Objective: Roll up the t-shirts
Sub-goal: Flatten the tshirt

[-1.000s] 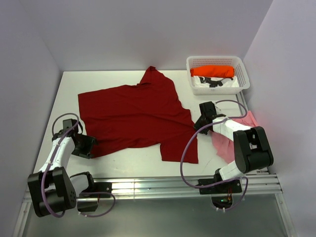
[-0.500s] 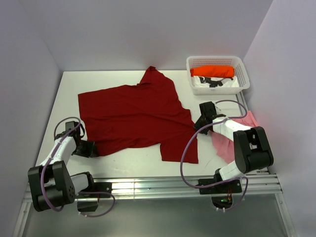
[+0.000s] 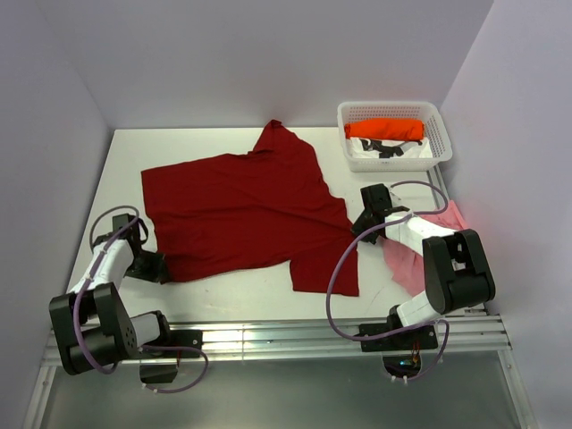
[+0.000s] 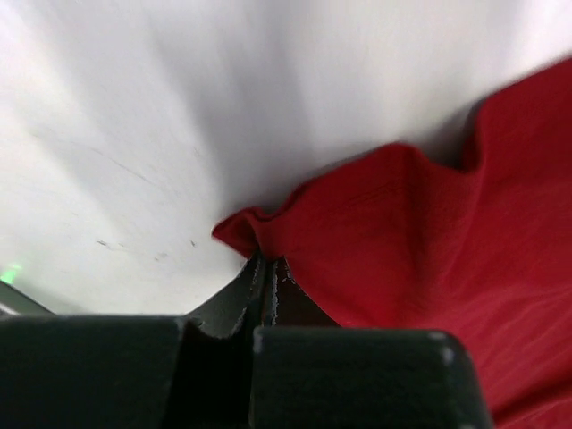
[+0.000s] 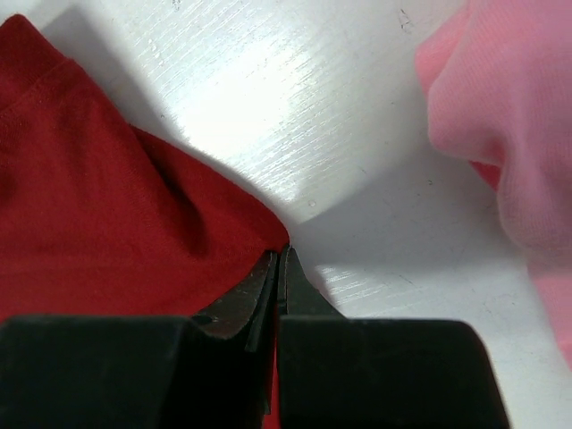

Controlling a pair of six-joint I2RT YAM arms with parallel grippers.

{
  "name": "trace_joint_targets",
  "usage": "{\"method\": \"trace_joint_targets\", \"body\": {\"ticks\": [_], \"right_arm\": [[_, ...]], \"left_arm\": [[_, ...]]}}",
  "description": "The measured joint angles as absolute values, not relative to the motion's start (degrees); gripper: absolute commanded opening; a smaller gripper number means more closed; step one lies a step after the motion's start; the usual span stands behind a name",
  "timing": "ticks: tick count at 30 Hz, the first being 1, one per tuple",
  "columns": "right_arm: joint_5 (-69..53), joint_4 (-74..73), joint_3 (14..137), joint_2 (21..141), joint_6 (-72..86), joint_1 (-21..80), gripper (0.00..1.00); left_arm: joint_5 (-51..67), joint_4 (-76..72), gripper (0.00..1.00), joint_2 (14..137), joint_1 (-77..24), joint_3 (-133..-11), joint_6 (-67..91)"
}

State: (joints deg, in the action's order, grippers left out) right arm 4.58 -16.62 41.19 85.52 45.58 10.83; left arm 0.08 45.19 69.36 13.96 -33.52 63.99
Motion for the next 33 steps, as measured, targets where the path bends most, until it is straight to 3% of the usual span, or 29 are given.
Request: {"method": "trace_joint_targets", "body": {"ticks": [8,10,11,14,22,33], "right_arm": [[4.8,-17.6,41.3,85.2,45.3,10.8,0.03],[4.0,-17.6,41.3,85.2,44.9,10.8,0.2],[3.5,-17.6,41.2,85.2,44.4,10.8,0.35],[2.2,-17.2,41.4,84.5,43.0,10.8,0.46],[2.7,-21.0,41.4,78.3,39.6,11.1,0.52],[5.6,-29.9,39.2,66.7,40.2,19.7,0.49]], "left_arm": [[-2.5,46.9,0.0,69.4,19.0,-37.8,60.5],[-2.4,47.1,0.0,69.5,19.0,-37.7,60.1],[-2.4,47.0,0.0,69.5,19.0,-37.7,59.9],[-2.8,47.0,0.0,69.5,19.0,-37.7,59.4],[-3.1,45.9,0.0,69.4,18.9,-37.8,59.0],[-4.1,43.2,0.0,71.9,22.2,-38.2,57.2]]}}
